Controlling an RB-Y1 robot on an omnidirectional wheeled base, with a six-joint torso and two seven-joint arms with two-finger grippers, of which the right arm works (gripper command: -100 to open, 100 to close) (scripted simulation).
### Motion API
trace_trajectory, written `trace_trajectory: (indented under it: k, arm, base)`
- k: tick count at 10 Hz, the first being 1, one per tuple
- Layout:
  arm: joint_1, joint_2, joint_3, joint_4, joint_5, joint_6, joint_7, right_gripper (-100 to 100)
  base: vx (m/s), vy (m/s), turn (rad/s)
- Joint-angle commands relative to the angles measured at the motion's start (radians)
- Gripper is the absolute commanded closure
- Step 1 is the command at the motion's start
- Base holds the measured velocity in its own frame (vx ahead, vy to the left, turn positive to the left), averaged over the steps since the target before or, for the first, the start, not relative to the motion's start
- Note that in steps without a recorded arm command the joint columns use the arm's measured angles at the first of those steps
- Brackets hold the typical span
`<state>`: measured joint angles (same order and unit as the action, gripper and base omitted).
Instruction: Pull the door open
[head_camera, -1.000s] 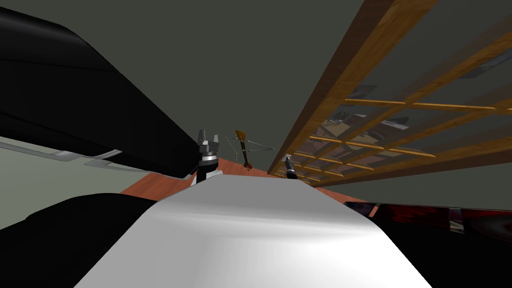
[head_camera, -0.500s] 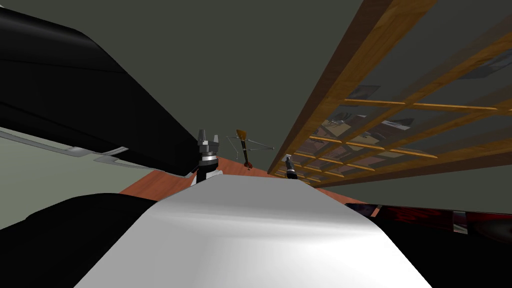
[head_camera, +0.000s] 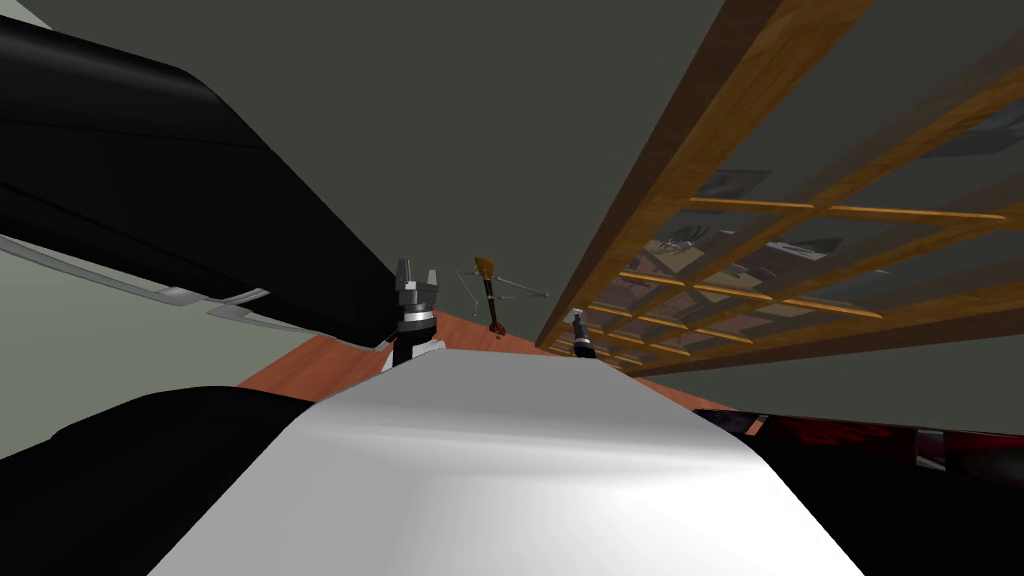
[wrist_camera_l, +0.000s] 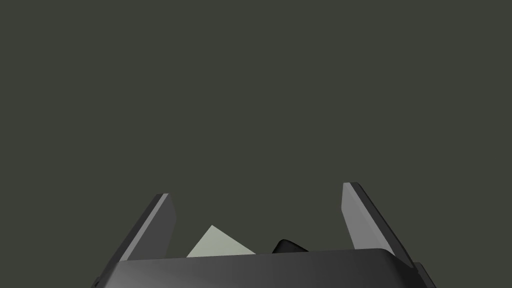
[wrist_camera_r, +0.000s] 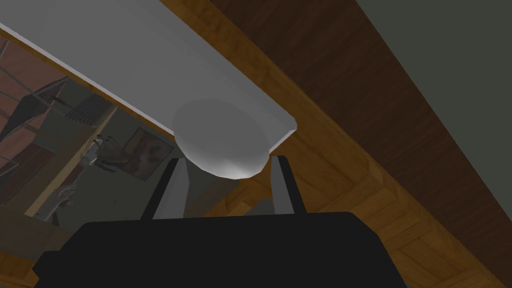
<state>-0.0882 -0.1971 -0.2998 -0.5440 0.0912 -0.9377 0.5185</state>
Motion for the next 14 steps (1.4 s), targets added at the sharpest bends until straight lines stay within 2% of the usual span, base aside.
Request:
trace_trajectory:
  k: [1,7,10,14]
  arm:
    - [-0.001,0.008,0.011,0.004,-0.005,0.0,-0.04,100]
    - [0.001,-0.001,0.042,0.001,-0.055,0.003,-0.192,100]
    - [0.002,-0.003,0.05,0.001,-0.068,0.003,-0.241,100]
    - [0.003,-0.01,0.075,-0.002,-0.108,0.005,-0.358,100]
  base:
    - [-0.027,-0.008,0.021]
    - [-0.026,-0.012,0.035]
    - [-0.022,-0.006,0.024]
    - [-0.03,-0.012,0.04]
